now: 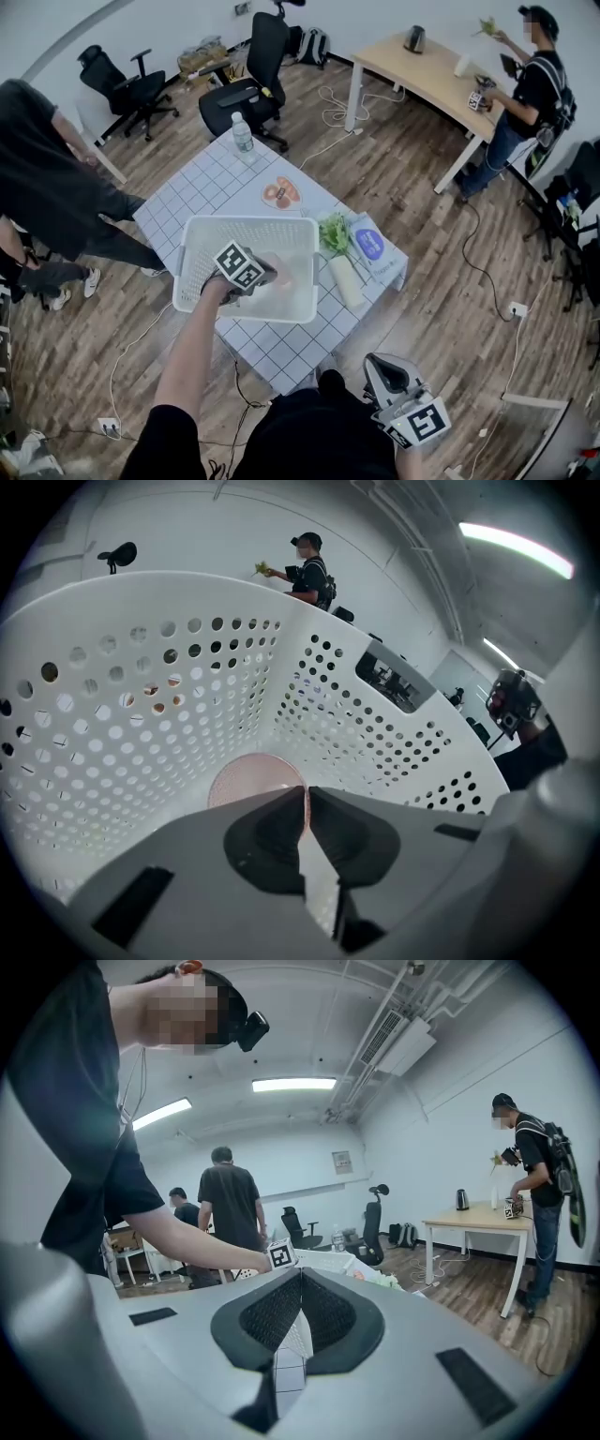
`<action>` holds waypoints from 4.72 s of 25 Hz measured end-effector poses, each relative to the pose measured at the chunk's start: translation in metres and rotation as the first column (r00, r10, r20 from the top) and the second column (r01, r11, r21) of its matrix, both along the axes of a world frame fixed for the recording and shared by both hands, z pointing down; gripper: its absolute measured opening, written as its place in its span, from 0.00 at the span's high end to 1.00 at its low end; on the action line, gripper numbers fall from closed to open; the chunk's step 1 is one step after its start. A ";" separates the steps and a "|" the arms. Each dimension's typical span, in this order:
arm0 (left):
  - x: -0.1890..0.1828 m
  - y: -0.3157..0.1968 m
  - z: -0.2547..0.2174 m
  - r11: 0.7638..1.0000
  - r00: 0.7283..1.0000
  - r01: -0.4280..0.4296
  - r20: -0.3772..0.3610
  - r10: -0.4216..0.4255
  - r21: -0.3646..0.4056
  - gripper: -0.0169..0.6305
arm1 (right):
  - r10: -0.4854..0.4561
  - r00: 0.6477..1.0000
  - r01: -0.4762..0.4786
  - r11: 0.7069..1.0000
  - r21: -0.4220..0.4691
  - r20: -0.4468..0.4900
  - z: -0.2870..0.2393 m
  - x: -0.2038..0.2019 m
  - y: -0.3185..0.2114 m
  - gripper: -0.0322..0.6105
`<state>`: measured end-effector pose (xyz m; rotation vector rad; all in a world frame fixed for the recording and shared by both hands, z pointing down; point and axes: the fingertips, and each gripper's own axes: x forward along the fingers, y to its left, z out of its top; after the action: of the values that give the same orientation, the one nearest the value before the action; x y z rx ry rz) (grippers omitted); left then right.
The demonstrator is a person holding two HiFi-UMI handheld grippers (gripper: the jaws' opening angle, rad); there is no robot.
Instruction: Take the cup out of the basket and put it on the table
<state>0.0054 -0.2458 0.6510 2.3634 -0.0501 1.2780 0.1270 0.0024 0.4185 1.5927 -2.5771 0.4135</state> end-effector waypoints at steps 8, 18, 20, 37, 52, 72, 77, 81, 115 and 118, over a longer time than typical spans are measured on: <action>0.001 -0.004 -0.031 0.998 0.996 0.040 -0.084 -0.036 0.045 0.94 | -0.019 1.000 0.019 1.000 0.018 -0.001 -0.002 -0.003 0.003 0.91; -0.008 -0.006 -0.130 0.974 0.942 0.166 -0.318 -0.110 0.155 0.94 | -0.105 0.994 0.103 0.993 0.059 0.021 -0.009 -0.024 -0.002 0.91; -0.014 -0.001 -0.146 0.965 0.930 0.192 -0.348 -0.120 0.181 0.94 | -0.125 0.992 0.123 0.990 0.066 0.025 -0.010 -0.028 -0.004 0.91; -0.066 0.127 -0.263 0.835 0.652 0.510 -0.726 -0.220 0.206 0.94 | -0.266 0.963 0.262 0.961 0.091 0.047 -0.016 -0.064 -0.018 0.91; -0.098 0.208 -0.294 0.679 0.496 0.705 -0.827 -0.264 0.206 0.94 | -0.383 0.923 0.380 0.922 0.075 0.033 -0.013 -0.108 -0.021 0.91; -0.115 0.257 -0.245 0.616 0.514 0.751 -0.795 -0.322 0.237 0.94 | -0.418 0.908 0.415 0.907 0.074 0.030 -0.010 -0.134 -0.019 0.91; -0.111 0.254 -0.218 0.640 0.592 0.714 -0.732 -0.337 0.283 0.94 | -0.395 0.918 0.393 0.917 0.065 0.030 -0.006 -0.127 -0.016 0.91; -0.108 0.253 -0.180 0.677 0.693 0.654 -0.626 -0.357 0.338 0.94 | -0.373 0.927 0.372 0.927 0.053 0.030 0.000 -0.119 -0.013 0.91; -0.045 0.252 0.020 0.926 0.961 -0.061 0.274 -0.047 0.372 0.94 | -0.244 0.969 0.244 0.970 0.005 0.048 0.014 -0.070 -0.004 0.91; -0.044 0.253 0.019 0.916 0.957 -0.093 0.288 -0.026 0.391 0.93 | -0.237 0.970 0.237 0.971 0.002 0.049 0.015 -0.067 -0.004 0.91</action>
<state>-0.0387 0.0070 0.6698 2.4893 -0.4009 1.7651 0.0599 -0.0018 0.4335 1.2653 -2.7568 0.4404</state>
